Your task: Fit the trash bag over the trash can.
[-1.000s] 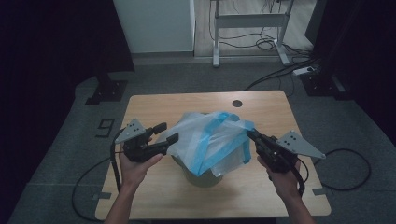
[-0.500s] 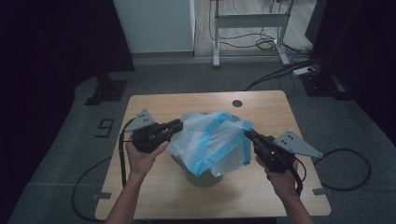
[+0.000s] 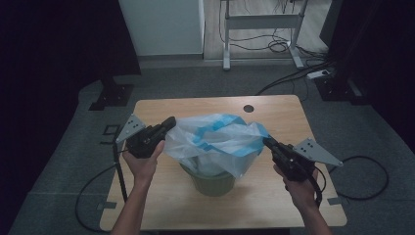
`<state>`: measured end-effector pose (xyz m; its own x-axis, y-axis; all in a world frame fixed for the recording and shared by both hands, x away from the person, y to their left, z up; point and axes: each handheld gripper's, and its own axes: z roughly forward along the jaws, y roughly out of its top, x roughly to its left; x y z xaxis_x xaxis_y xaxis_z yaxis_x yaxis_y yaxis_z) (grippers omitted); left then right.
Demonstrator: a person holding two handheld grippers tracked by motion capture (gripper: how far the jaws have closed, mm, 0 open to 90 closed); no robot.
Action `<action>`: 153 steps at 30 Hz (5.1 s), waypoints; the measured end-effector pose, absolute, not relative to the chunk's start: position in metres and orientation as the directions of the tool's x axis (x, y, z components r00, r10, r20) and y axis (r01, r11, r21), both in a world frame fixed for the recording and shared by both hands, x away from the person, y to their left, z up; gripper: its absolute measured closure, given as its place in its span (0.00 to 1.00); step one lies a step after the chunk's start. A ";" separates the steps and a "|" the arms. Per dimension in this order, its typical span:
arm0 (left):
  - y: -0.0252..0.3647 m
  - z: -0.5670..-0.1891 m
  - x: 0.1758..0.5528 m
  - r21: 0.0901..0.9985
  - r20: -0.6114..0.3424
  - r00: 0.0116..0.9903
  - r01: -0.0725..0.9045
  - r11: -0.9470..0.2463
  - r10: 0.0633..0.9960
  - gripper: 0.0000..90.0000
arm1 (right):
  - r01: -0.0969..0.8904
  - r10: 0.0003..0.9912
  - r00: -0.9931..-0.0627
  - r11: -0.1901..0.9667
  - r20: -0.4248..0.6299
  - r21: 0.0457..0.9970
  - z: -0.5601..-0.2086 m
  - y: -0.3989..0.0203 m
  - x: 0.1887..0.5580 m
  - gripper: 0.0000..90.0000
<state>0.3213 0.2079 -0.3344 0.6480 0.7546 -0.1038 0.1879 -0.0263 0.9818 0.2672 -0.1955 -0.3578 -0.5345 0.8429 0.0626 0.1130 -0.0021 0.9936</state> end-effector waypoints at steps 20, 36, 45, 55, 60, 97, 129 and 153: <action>0.237 -0.371 0.278 0.978 -0.190 0.659 0.189 0.084 0.728 1.00 | 0.092 0.845 -0.534 0.036 0.019 0.995 -0.359 -0.199 0.254 0.99; 0.242 -0.403 0.272 0.949 -0.263 0.709 0.311 0.045 0.654 0.91 | 0.220 0.811 -0.572 0.007 0.123 0.976 -0.409 -0.203 0.230 0.99; 0.228 -0.360 0.276 0.959 -0.193 0.736 0.282 -0.034 0.649 0.50 | 0.197 0.811 -0.579 0.040 0.084 0.979 -0.401 -0.200 0.232 0.99; 0.210 -0.334 0.299 0.945 -0.170 0.771 0.304 -0.120 0.614 0.40 | 0.187 0.814 -0.577 0.052 0.067 0.981 -0.395 -0.200 0.235 0.99; 0.197 -0.331 0.312 0.930 -0.160 0.782 0.323 -0.172 0.602 0.41 | 0.184 0.815 -0.576 0.054 0.063 0.981 -0.395 -0.201 0.235 0.99; 0.189 -0.345 0.315 0.957 -0.120 0.776 0.256 -0.135 0.619 1.00 | 0.258 0.750 -0.634 -0.028 0.191 0.966 -0.352 -0.195 0.301 0.48; 0.230 -0.364 0.307 0.961 -0.266 0.696 0.241 0.132 0.667 1.00 | 0.121 0.887 -0.458 0.003 0.053 0.993 -0.360 -0.218 0.269 0.98; 0.268 -0.420 0.286 0.899 -0.401 0.680 0.421 0.121 0.614 1.00 | 0.306 0.865 -0.490 0.057 0.106 0.950 -0.442 -0.220 0.236 0.97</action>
<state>0.2855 0.2677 -0.4202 0.6800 0.6139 -0.4009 0.4207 0.1212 0.8991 0.2357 -0.2204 -0.4424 -0.4902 0.8652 0.1058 0.3058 0.0571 0.9504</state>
